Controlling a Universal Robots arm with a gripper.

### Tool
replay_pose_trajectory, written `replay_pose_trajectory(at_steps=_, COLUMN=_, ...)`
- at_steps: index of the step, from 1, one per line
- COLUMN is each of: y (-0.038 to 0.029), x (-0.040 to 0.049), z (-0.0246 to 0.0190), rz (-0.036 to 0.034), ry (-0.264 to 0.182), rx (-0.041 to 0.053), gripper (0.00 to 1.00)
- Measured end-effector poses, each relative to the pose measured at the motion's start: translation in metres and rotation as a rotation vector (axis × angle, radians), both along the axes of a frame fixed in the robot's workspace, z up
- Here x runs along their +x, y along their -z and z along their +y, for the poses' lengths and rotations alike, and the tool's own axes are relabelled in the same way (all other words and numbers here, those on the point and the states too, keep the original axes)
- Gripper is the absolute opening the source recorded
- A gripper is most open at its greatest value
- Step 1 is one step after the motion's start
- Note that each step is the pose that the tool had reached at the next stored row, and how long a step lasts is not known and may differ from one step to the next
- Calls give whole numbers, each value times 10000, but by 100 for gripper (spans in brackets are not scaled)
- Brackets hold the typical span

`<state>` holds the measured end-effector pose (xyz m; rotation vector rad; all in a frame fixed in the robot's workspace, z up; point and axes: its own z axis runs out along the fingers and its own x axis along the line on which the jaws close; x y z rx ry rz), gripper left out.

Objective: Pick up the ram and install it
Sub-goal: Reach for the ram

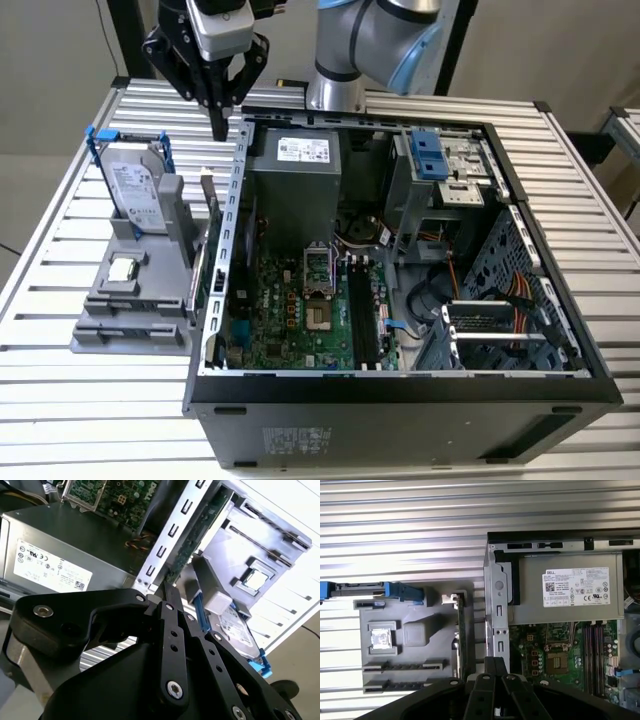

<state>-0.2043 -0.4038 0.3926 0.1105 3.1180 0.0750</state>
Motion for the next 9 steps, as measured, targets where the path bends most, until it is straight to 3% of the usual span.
replay_pose_trajectory(at_steps=9, y=0, x=-82, z=-8, rz=0, ry=0, rx=0, gripper=0)
